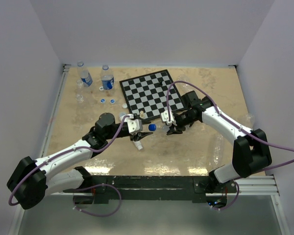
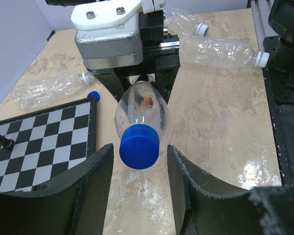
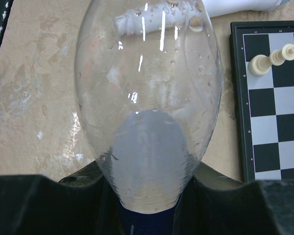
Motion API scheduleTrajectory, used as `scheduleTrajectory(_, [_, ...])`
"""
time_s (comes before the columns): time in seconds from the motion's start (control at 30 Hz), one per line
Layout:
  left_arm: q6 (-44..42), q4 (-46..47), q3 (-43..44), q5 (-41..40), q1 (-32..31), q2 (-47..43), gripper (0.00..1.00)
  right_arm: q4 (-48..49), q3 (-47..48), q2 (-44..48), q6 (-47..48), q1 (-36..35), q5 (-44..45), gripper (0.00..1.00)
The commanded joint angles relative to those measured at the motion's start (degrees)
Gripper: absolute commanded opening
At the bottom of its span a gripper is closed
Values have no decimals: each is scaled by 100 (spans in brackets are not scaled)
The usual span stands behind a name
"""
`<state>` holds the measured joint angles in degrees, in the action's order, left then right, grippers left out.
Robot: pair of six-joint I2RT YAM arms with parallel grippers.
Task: Unscrew the bottle caps
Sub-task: Unscrew the bottle cap from the plastic bottle.
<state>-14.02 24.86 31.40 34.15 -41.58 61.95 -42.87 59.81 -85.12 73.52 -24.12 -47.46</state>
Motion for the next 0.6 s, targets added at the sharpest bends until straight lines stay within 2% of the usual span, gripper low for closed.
scheduleTrajectory(0.0, [66,388,209,83,36,36,52,-46,66,-31,66,-40,-88,7])
scheduleTrajectory(0.57, [101,396,218,109,36,27,51,-46,57,-40,66,-40,-79,8])
